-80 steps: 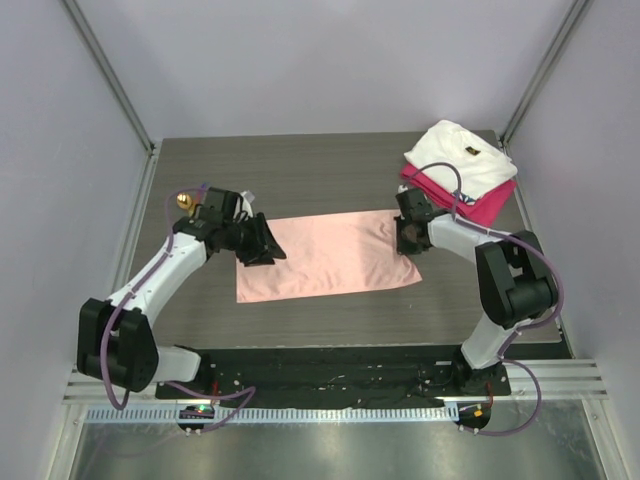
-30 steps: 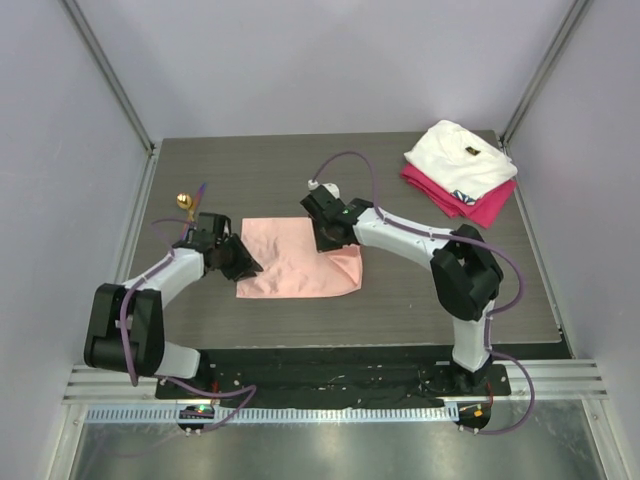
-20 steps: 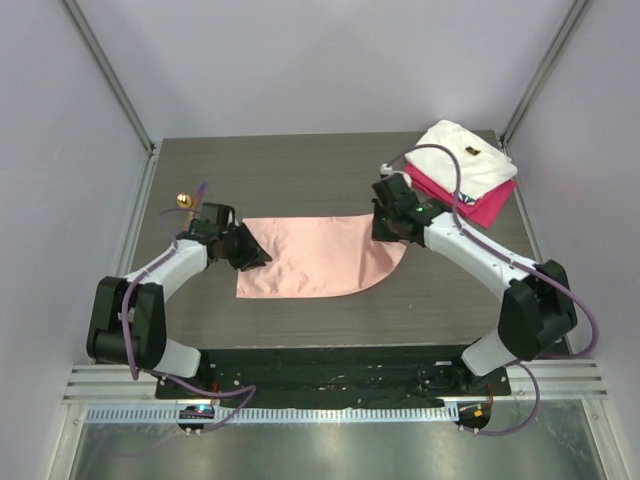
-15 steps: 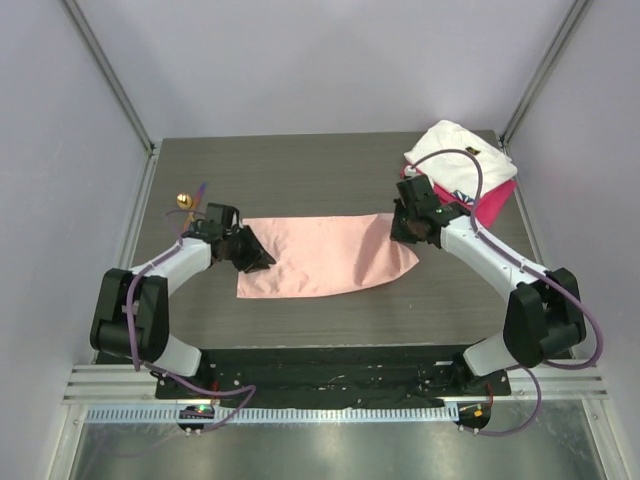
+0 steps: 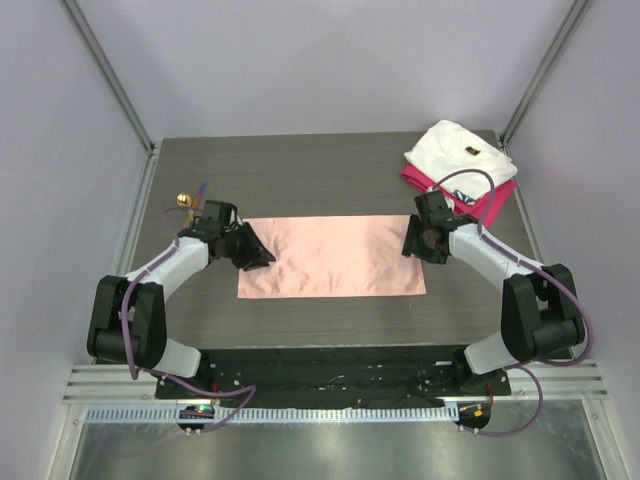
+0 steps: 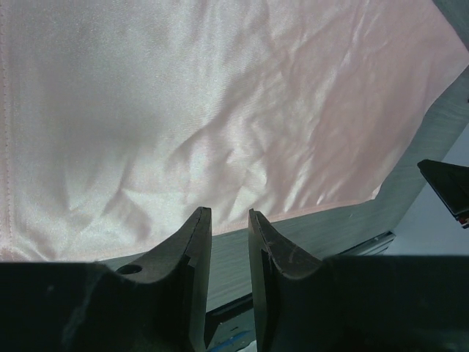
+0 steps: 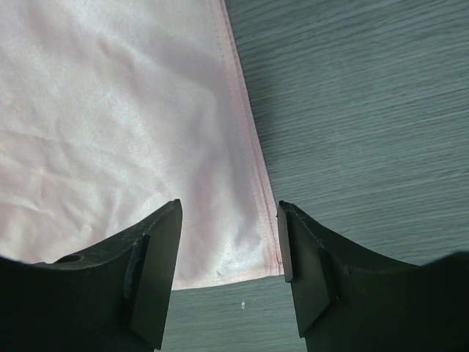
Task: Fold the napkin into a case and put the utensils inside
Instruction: Move the rectangle-folded napkin to the center of the board, then pick up the rectangle-folded napkin from the center of the board.
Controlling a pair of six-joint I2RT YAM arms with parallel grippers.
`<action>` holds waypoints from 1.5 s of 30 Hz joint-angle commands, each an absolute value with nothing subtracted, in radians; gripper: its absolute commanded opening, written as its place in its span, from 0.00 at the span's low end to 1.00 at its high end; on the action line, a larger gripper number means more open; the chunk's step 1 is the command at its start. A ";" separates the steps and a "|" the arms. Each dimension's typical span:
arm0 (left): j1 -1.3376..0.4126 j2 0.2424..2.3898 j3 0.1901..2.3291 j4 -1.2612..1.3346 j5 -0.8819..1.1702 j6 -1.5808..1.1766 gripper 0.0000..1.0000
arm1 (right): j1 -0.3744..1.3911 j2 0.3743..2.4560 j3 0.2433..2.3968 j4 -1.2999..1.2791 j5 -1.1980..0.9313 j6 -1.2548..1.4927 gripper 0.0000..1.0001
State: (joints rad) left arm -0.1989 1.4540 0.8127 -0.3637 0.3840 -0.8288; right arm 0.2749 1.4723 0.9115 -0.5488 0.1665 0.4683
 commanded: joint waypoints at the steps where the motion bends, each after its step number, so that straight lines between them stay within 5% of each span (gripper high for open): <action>1: -0.202 1.419 0.862 -0.382 0.407 -0.808 0.31 | 0.252 1.477 0.968 -0.506 0.196 0.449 0.62; 5: -0.207 1.436 0.858 -0.377 0.419 -0.811 0.31 | 0.235 1.546 1.009 -0.480 0.184 0.431 0.55; 9: -0.212 1.437 0.847 -0.370 0.423 -0.816 0.31 | 0.215 1.604 1.023 -0.453 0.163 0.397 0.37; 45: -0.212 1.416 0.831 -0.382 0.406 -0.807 0.31 | 0.201 1.566 0.925 -0.400 0.156 0.310 0.48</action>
State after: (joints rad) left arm -0.2092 1.4483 0.8333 -0.3782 0.3958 -0.8261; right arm 0.2054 1.6363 0.9180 -0.3763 0.1394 0.3260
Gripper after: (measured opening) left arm 0.308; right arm 0.470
